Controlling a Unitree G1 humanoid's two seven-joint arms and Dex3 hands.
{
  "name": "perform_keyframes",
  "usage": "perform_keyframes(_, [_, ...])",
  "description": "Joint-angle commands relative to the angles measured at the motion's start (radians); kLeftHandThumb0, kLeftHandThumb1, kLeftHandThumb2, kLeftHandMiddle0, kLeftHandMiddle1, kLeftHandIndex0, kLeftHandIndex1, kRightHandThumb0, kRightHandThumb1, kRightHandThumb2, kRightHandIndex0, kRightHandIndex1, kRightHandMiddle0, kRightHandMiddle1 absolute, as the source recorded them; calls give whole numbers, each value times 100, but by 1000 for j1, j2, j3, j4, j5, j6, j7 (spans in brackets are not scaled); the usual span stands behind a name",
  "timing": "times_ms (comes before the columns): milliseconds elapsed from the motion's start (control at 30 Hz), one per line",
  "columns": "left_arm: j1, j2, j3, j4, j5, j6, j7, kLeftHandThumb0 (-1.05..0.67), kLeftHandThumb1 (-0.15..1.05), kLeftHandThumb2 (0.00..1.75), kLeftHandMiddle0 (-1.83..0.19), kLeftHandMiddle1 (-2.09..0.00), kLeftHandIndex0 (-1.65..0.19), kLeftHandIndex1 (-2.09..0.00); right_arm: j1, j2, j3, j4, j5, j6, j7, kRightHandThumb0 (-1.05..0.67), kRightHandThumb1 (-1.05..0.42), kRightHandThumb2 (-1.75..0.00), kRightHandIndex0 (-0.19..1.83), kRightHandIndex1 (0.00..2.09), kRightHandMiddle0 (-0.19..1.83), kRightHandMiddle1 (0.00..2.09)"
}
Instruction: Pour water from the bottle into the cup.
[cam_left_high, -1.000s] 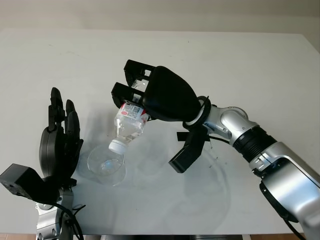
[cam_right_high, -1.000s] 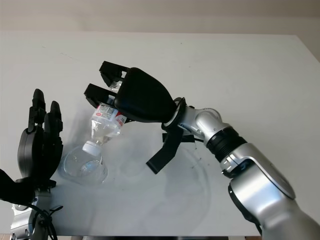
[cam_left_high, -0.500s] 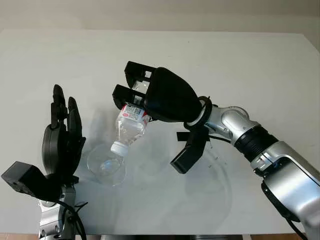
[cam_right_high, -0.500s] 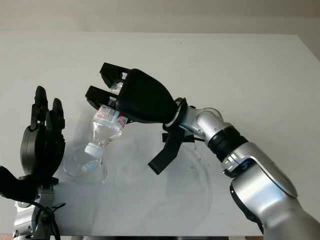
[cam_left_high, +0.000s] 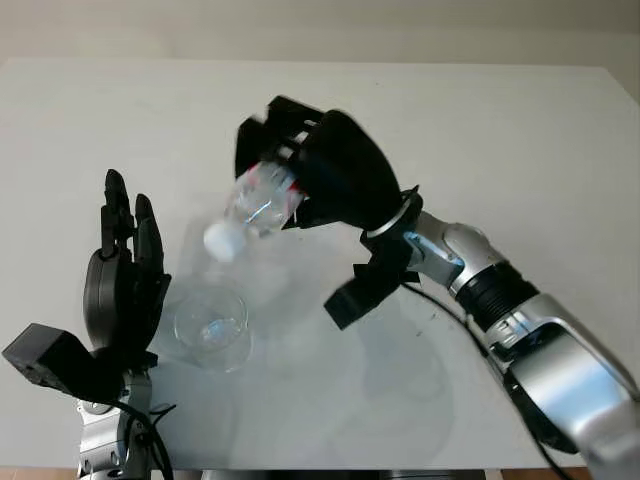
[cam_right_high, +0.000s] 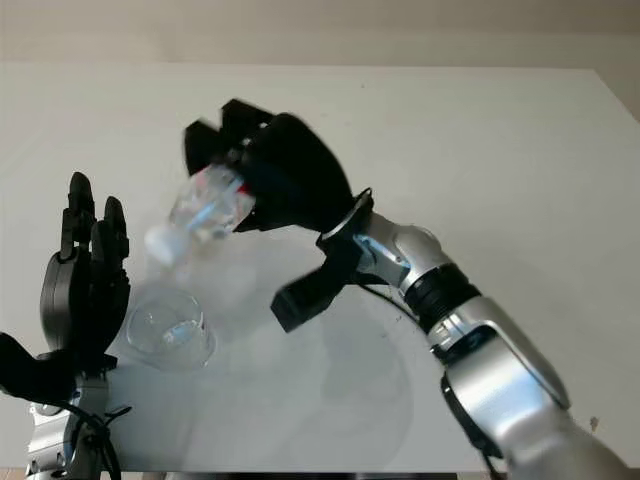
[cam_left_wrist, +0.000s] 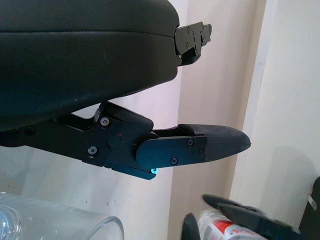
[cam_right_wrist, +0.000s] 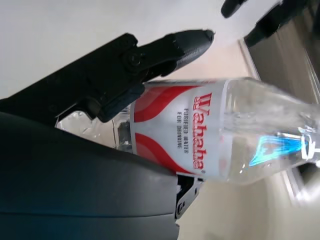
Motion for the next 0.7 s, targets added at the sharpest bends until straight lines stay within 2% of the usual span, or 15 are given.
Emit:
perform_keyframes(0, [35, -19, 7, 42, -11, -20, -6, -78, 105, 46, 17, -5, 19, -3, 70, 30, -118, -20, 233, 75, 205, -41, -105, -41, 114, 209, 75, 209])
perform_keyframes(100, [34, -20, 10, 48, -17, -26, -10, -77, 105, 46, 18, -5, 19, -3, 135, 31, -195, -92, 375, 184, 350, -40, -105, -41, 107, 209, 69, 209])
perform_keyframes(233, [31, -19, 14, 61, -27, -32, -18, -77, 105, 46, 19, -5, 19, -3, 217, 27, -278, -192, 463, 297, 455, -44, -105, -41, 102, 209, 73, 209])
perform_keyframes(467, [14, -18, 22, 103, -31, -60, -32, -77, 105, 47, 19, -5, 19, -3, 363, 26, -393, -421, 645, 634, 615, -45, -105, -41, 106, 209, 81, 209])
perform_keyframes(667, [5, -16, 22, 116, -20, -63, -24, -79, 105, 47, 19, -4, 19, -1, 456, 9, -450, -603, 688, 744, 660, -45, -105, -39, 109, 209, 85, 209])
